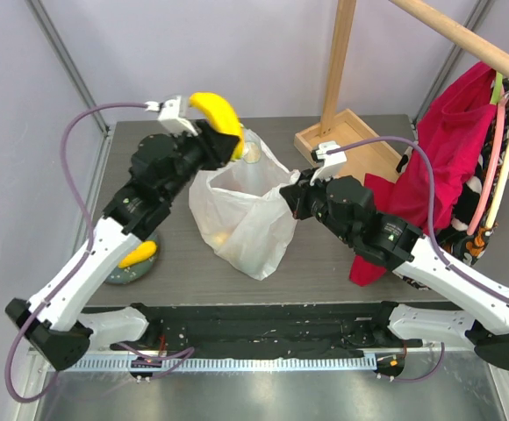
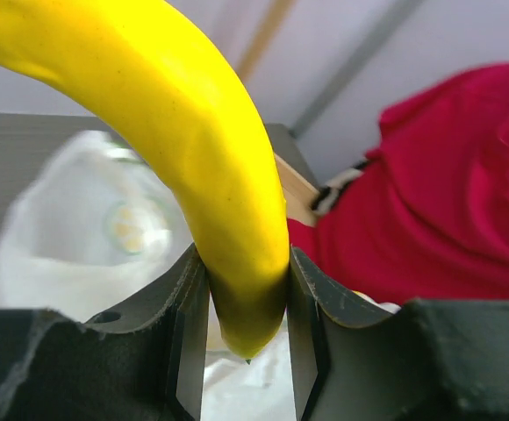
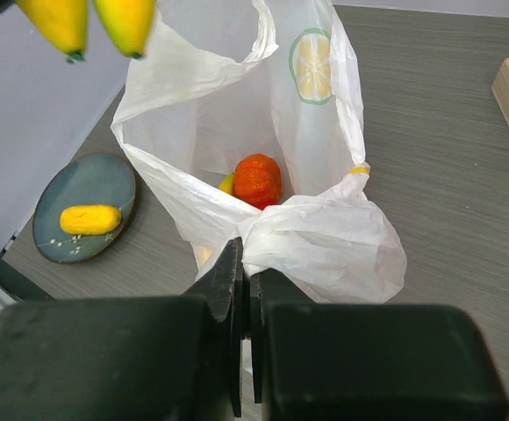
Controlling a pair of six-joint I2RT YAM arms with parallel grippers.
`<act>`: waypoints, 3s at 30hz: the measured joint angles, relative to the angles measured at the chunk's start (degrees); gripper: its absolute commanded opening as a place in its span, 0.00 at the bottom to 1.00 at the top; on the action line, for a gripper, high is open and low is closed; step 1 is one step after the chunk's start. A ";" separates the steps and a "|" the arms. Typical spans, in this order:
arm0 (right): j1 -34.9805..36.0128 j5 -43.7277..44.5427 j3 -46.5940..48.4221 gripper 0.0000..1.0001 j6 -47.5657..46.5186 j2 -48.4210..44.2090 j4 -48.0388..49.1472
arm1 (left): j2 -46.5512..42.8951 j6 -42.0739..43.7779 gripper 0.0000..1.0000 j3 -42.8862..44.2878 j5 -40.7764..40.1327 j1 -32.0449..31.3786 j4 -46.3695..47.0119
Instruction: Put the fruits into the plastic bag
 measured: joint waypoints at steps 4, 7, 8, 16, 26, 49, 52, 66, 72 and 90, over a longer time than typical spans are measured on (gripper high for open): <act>0.00 0.02 0.02 0.01 0.11 0.00 0.00 | 5.92 2.51 0.01 1.99 1.29 -7.65 4.66; 0.00 0.02 0.24 0.01 0.13 0.00 -0.04 | 11.08 3.87 0.00 2.08 2.12 -10.34 6.78; 0.00 0.02 0.35 0.01 0.13 0.00 -0.07 | 12.72 4.20 0.00 1.97 2.10 -10.71 7.13; 0.00 0.57 0.87 0.01 0.13 -0.02 -0.07 | 16.92 5.35 0.00 -4.07 -1.27 -10.99 9.68; 0.00 0.66 1.18 0.01 0.13 0.76 -0.09 | 11.08 5.53 0.00 -16.55 -7.37 -11.45 12.50; -0.02 0.61 1.20 0.01 0.39 1.40 -0.13 | 14.19 -2.54 0.46 -12.28 -7.52 -11.47 -9.49; -0.02 0.61 1.20 0.01 0.39 1.40 -0.13 | 14.27 -2.75 0.64 -12.26 -6.82 -11.47 -10.43; -0.02 0.61 1.20 0.01 0.42 1.42 -0.15 | 14.27 -2.95 0.78 -12.26 -5.95 -11.47 -11.02; -0.02 0.61 1.20 0.01 0.44 1.51 -0.15 | 14.21 -1.42 0.83 -12.26 -3.80 -11.45 -10.08; -0.04 1.03 1.20 0.01 0.70 0.96 0.22 | 14.64 4.07 0.89 -3.65 15.98 -10.54 0.07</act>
